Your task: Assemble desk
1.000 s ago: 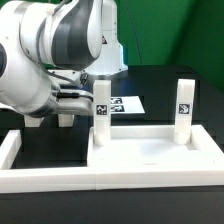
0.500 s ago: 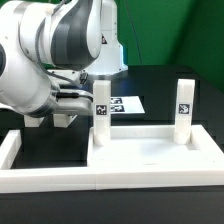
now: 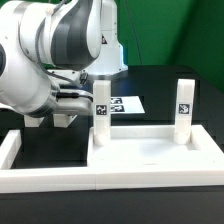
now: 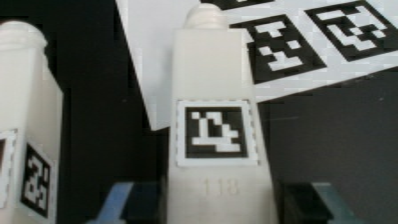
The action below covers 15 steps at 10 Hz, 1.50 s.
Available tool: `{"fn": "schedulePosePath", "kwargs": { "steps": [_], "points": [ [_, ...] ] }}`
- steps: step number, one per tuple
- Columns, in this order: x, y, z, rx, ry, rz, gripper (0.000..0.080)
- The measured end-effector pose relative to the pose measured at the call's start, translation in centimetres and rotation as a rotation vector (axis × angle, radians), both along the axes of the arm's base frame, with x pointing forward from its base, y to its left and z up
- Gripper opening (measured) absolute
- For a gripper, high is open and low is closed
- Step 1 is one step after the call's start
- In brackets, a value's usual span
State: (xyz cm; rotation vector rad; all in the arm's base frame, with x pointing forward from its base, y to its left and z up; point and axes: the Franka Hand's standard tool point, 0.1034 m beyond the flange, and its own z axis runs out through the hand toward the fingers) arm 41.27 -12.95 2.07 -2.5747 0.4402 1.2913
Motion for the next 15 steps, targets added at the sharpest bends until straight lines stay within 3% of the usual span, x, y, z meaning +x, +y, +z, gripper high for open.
{"fn": "schedulePosePath", "kwargs": {
  "steps": [1, 4, 5, 6, 8, 9, 10, 11, 13, 14, 15],
  "points": [
    [0.5, -0.3, 2.3, 0.021, 0.027, -0.008, 0.0288],
    [1.9, 0.0, 7.6, 0.020, -0.029, -0.019, 0.0288],
    [1.8, 1.2, 9.3, 0.014, -0.035, -0.018, 0.0288],
    [2.2, 3.0, 11.0, -0.025, -0.042, -0.033, 0.0288],
    [4.8, 7.2, 15.0, -0.110, -0.123, -0.068, 0.0289],
    [6.1, 8.2, 15.7, -0.118, -0.150, -0.075, 0.0289],
    [7.2, 8.2, 14.9, -0.112, -0.163, -0.097, 0.0289],
    [8.4, 8.0, 14.4, -0.142, -0.257, -0.095, 0.0289],
    [8.4, 8.9, 14.9, -0.184, -0.356, -0.119, 0.0289],
    [9.6, 10.5, 15.8, -0.240, -0.376, -0.115, 0.0289],
    [11.4, 12.0, 17.8, -0.240, -0.426, -0.102, 0.0289]
  ]
}}
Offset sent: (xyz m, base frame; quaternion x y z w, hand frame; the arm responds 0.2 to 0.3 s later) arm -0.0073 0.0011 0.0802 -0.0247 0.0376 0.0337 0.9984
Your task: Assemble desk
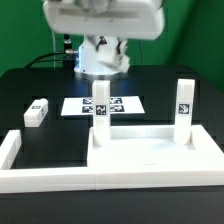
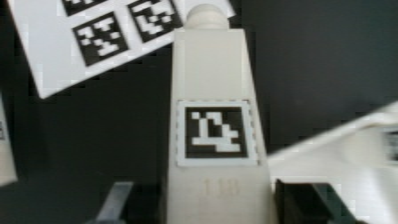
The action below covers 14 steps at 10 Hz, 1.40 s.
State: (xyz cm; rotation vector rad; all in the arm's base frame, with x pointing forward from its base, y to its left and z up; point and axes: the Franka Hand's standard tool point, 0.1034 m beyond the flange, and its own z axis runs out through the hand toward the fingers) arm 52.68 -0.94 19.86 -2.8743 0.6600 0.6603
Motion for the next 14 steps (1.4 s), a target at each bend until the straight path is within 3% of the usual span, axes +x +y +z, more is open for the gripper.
{"fn": "schedulePosePath", "kwargs": {
  "steps": [1, 2, 3, 6, 8, 10, 12, 14],
  "points": [
    [1.6, 0.4, 1.1, -0.023, -0.064, 0.011, 0.0289],
    [2.7, 0.7, 1.5, -0.077, -0.115, 0.057, 0.0289],
    [3.5, 1.0, 1.4, -0.092, -0.185, 0.063, 0.0289],
    [4.4, 2.1, 1.5, -0.135, -0.421, 0.065, 0.0289],
    [7.5, 4.4, 2.3, -0.182, -0.560, 0.002, 0.0289],
    [10.3, 7.9, 2.3, -0.245, -0.700, -0.057, 0.0289],
    [10.2, 11.2, 1.9, -0.236, -0.774, -0.102, 0.0289],
    [10.0, 12.4, 1.5, -0.214, -0.842, -0.105, 0.0289]
  ]
}}
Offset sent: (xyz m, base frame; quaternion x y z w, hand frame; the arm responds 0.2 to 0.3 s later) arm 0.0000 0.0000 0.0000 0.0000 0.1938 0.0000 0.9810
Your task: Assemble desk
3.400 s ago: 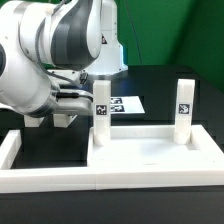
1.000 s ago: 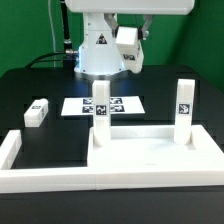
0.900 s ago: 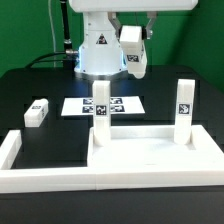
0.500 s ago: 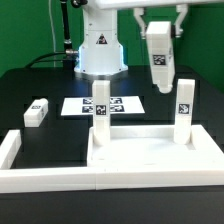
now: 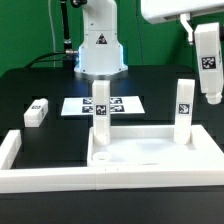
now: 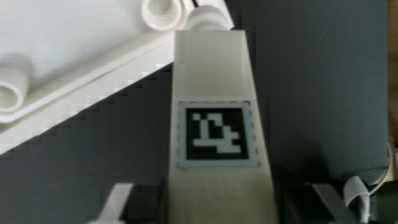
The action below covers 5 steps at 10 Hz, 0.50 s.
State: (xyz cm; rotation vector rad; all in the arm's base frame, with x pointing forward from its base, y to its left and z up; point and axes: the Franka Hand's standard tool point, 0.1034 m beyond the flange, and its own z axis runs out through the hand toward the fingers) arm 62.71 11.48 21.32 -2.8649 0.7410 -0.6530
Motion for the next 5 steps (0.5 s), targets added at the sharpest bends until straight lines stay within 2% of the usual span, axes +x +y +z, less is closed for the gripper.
{"fn": "schedulePosePath", "kwargs": {
  "steps": [1, 2, 3, 5],
  "points": [
    [-0.1, 0.0, -0.3, 0.002, -0.001, -0.001, 0.0289],
    [-1.0, 0.3, -2.3, -0.011, -0.011, 0.020, 0.0289],
    [-1.3, 0.0, -3.6, -0.034, 0.009, 0.032, 0.0289],
    [0.5, 0.3, -2.9, -0.062, -0.012, 0.070, 0.0289]
  ]
}}
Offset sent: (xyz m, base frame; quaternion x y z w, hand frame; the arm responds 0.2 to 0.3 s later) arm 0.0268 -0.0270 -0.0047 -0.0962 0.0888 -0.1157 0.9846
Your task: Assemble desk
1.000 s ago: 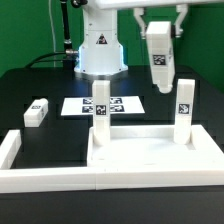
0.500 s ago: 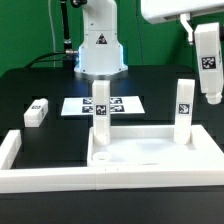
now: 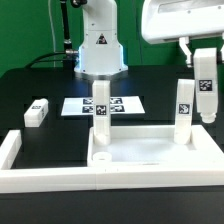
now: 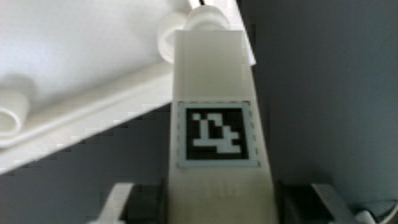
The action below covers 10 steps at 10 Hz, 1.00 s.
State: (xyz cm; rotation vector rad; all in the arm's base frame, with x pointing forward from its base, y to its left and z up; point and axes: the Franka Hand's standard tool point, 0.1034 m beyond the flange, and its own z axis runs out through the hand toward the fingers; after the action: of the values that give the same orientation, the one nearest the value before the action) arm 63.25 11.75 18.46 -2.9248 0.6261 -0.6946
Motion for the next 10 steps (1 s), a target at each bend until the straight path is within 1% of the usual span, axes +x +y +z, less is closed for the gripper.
{"fn": "schedulePosePath", "kwargs": {
  "steps": [1, 5, 7, 8, 9, 10],
  "points": [
    [0.1, 0.0, 0.1, -0.004, -0.003, 0.011, 0.0289],
    [-0.1, 0.0, -0.3, 0.006, 0.007, 0.009, 0.0289],
    [0.4, -0.1, -1.8, -0.064, -0.050, 0.080, 0.0289],
    [0.8, 0.2, -2.3, -0.085, -0.060, 0.093, 0.0289],
    [0.8, 0.9, -2.3, -0.092, -0.075, 0.104, 0.0289],
    [0.7, 0.9, -2.3, -0.093, -0.073, 0.106, 0.0289]
  ]
}}
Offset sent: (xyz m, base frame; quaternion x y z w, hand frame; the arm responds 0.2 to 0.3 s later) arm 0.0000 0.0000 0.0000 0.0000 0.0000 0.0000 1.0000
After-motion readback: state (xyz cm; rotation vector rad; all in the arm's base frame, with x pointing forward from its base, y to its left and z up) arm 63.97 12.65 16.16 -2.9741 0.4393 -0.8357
